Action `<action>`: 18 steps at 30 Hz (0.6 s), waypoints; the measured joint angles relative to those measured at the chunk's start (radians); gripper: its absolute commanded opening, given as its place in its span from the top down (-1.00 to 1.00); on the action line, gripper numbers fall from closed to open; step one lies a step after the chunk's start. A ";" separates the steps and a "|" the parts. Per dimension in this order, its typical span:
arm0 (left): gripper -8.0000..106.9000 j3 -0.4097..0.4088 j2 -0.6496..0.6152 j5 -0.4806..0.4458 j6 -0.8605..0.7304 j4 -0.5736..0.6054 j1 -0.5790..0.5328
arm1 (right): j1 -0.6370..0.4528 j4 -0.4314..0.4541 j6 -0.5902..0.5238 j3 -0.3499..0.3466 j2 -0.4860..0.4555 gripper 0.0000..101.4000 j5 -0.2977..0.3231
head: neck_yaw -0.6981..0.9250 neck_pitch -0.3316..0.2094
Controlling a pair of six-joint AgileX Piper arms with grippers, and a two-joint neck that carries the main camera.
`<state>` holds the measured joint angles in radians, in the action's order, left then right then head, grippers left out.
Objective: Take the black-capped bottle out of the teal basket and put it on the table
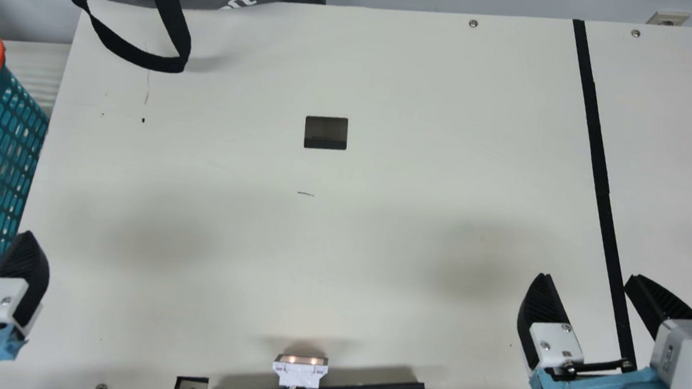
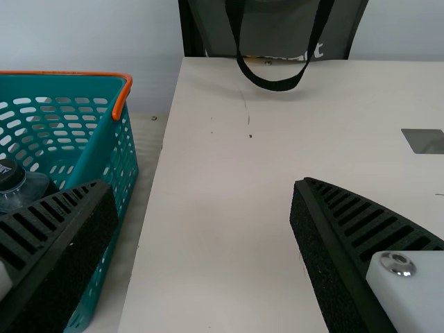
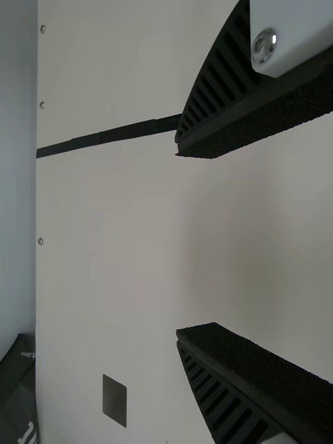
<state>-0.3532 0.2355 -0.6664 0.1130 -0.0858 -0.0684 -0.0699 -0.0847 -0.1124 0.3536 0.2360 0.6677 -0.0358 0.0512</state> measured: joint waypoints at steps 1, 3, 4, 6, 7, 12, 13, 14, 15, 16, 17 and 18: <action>-1.00 0.000 0.000 0.000 0.000 0.000 0.000 | 0.000 0.000 0.000 0.000 0.000 -0.79 0.000 | 0.000 0.000; -1.00 0.000 0.000 0.000 0.000 0.002 0.002 | 0.000 0.000 0.000 0.000 0.000 -0.79 0.000 | 0.000 0.000; -1.00 0.000 0.000 0.000 -0.002 0.002 0.004 | 0.000 0.000 0.000 0.000 0.000 -0.79 0.000 | 0.000 0.005; -1.00 0.000 0.002 0.000 -0.002 0.002 0.006 | 0.000 0.000 0.000 0.000 0.000 -0.79 0.000 | 0.000 0.000; -1.00 -0.002 0.004 -0.002 0.000 0.002 0.011 | 0.000 0.000 0.000 0.000 0.000 -0.79 0.000 | 0.000 0.000; -1.00 -0.010 0.016 -0.008 0.004 0.000 0.021 | 0.000 0.000 0.000 0.000 0.000 -0.79 0.000 | 0.000 0.000; -1.00 -0.012 0.017 -0.008 0.005 0.000 0.024 | 0.000 0.000 0.000 0.000 0.000 -0.79 0.000 | 0.000 0.000; -1.00 -0.014 0.020 -0.008 0.008 0.000 0.024 | 0.000 0.000 0.000 0.000 0.000 -0.79 0.000 | 0.000 0.000; -1.00 -0.016 0.022 -0.008 0.011 0.000 0.028 | 0.000 0.000 0.000 0.000 0.000 -0.79 0.000 | 0.000 0.000; -1.00 -0.021 0.027 -0.010 0.013 -0.002 0.031 | 0.000 0.000 0.000 0.000 0.000 -0.79 0.000 | 0.000 0.000; -1.00 -0.023 0.031 -0.010 0.015 -0.004 0.033 | 0.000 0.000 0.000 0.000 0.000 -0.79 0.000 | 0.000 0.000; -1.00 -0.025 0.033 -0.010 0.020 -0.007 0.037 | 0.000 0.000 0.000 0.000 0.000 -0.79 0.000 | 0.000 0.000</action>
<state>-0.3785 0.2689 -0.6768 0.1333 -0.0931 -0.0310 -0.0699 -0.0847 -0.1124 0.3536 0.2360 0.6677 -0.0358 0.0512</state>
